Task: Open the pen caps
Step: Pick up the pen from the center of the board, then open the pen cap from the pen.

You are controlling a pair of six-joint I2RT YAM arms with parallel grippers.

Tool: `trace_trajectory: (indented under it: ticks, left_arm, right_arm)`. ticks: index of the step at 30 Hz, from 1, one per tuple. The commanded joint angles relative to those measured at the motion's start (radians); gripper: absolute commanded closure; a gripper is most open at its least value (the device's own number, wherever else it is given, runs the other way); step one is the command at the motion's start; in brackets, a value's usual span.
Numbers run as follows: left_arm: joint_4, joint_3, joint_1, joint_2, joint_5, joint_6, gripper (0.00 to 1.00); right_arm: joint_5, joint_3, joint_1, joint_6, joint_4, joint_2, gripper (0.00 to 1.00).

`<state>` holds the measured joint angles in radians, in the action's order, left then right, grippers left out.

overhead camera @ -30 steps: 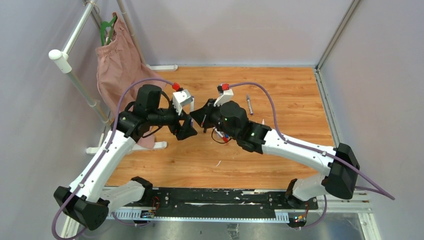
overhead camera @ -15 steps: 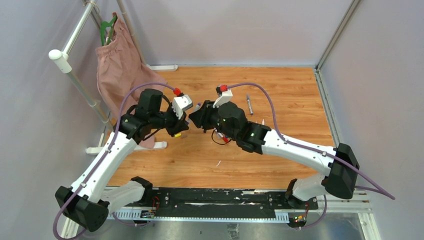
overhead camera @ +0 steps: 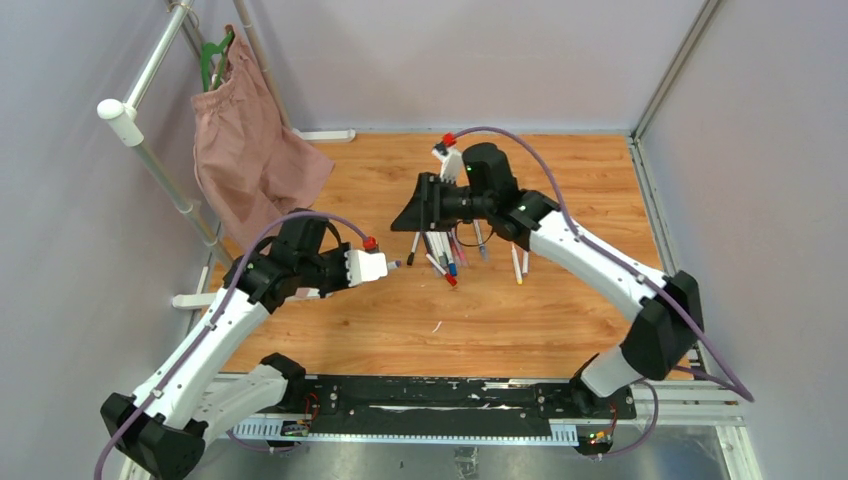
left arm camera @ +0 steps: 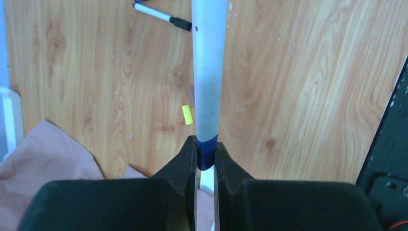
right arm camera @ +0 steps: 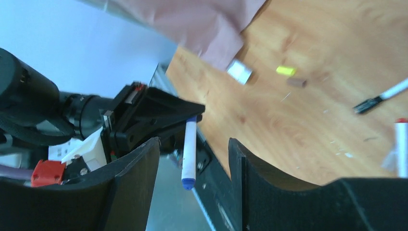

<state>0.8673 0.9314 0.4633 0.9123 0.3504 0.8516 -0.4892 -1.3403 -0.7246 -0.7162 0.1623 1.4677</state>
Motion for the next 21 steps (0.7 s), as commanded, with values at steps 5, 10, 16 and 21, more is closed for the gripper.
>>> trace_trajectory:
  ticks: [5,10,16,21]
  left_arm:
    - [0.059,-0.037,0.059,-0.007,-0.096,0.219,1.0]
    - [0.059,-0.028,0.068,0.0,-0.099,0.233,1.0]
    - [0.067,-0.032,0.075,0.0,-0.09,0.255,1.0]
    - [0.076,-0.031,0.077,-0.002,-0.087,0.284,1.0]
  right_arm:
    - [-0.47,-0.053,-0.043,0.038,0.107,0.223,0.4]
    - [-0.525,-0.103,-0.089,0.031,0.095,0.322,0.41]
    - [-0.591,-0.117,-0.123,-0.034,-0.001,0.404,0.48]
    - [-0.636,-0.093,-0.138,-0.077,-0.07,0.441,0.6]
